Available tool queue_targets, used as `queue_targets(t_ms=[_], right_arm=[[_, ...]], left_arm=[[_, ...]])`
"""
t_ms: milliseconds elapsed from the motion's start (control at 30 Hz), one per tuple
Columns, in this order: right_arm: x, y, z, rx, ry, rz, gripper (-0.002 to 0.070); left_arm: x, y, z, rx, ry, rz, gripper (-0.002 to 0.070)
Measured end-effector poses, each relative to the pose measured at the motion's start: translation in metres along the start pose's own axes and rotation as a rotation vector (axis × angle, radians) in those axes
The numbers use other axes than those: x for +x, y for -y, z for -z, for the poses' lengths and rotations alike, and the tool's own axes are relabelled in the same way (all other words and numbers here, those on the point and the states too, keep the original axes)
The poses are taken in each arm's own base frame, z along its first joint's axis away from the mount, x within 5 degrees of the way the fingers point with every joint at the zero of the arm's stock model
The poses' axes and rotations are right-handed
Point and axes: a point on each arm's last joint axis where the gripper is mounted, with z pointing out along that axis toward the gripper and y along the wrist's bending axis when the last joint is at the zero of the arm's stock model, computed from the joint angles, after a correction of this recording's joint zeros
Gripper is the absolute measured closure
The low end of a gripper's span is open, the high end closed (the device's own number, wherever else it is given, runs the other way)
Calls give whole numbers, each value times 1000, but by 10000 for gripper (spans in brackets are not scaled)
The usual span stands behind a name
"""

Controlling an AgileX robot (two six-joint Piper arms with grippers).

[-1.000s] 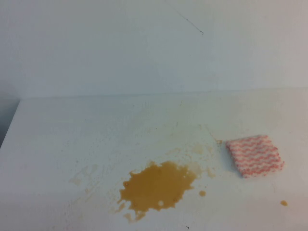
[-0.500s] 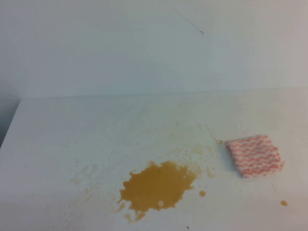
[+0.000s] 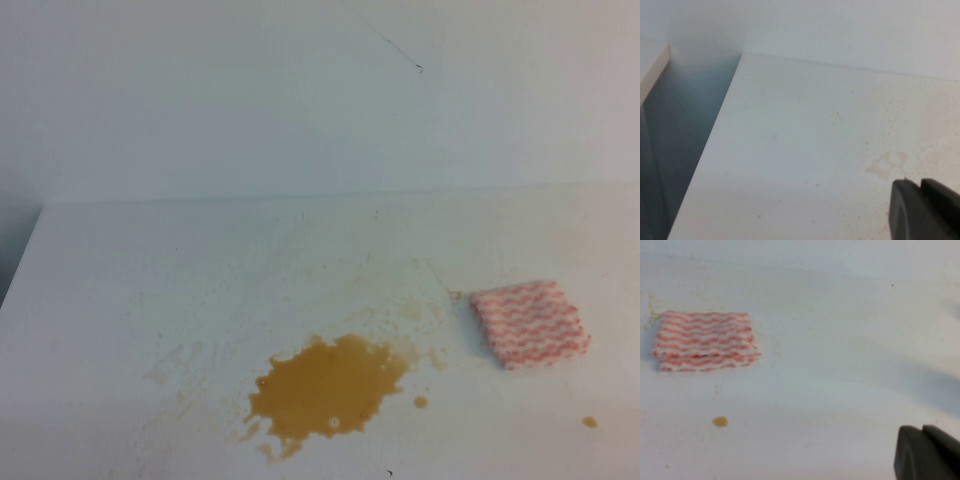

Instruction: Wipe the table

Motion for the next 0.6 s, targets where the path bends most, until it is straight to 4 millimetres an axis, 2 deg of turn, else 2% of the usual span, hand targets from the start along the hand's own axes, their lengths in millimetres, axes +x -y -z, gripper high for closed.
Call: queue_targets(t_ms=[367, 600], right_arm=[[-2, 0, 0, 0, 23, -15, 679], [-17, 3, 1, 31, 214, -83, 679]], left_arm=[[0, 0, 0, 0, 0, 0, 679], [0, 0, 0, 0, 0, 2, 679]])
